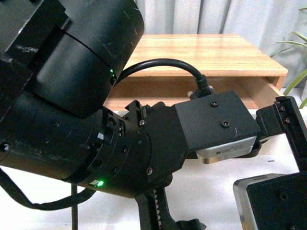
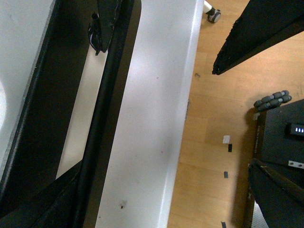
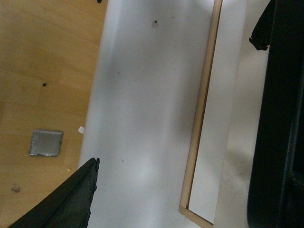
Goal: Pull drawer
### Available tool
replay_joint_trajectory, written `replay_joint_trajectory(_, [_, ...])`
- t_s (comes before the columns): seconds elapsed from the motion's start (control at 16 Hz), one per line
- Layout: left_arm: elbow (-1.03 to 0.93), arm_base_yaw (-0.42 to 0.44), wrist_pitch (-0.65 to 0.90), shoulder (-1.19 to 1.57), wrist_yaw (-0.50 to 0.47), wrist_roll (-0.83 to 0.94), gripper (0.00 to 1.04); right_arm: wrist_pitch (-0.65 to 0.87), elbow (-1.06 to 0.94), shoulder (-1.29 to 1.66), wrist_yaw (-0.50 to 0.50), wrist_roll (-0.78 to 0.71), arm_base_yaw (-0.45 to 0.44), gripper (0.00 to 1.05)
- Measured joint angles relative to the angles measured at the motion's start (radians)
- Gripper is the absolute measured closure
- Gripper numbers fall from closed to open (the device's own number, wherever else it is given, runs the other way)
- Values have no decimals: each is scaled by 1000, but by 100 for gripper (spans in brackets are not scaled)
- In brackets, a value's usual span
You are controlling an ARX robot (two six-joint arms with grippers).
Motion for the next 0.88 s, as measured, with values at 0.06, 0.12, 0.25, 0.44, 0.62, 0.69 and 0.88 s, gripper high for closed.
replay_joint_trajectory(0.06, [-2, -2, 0, -2, 0, 0, 7, -3, -1, -3, 1, 1, 1, 6])
replay_joint_trajectory(0.12, [-7, -2, 0, -5, 0, 0, 7, -13, -3, -9, 3, 2, 2, 6])
replay_joint_trajectory(0.25, [-16, -7, -1, -13, 0, 0, 7, -26, -8, -21, 4, 5, 8, 6])
replay_joint_trajectory(0.44, [-26, -10, -3, -22, 0, 0, 7, -43, -13, -35, 5, 9, 10, 6])
replay_joint_trajectory(0.62, [-60, -21, -16, -59, 0, -7, 7, -80, -33, -72, 3, 19, 20, 6])
replay_joint_trajectory(0.69, [-61, -21, -21, -65, 0, -10, 7, -62, -42, -77, 3, 19, 20, 6])
replay_joint_trajectory(0.88, [-61, -15, -22, -95, 21, -48, 7, -56, -43, -97, 7, 19, 17, 6])
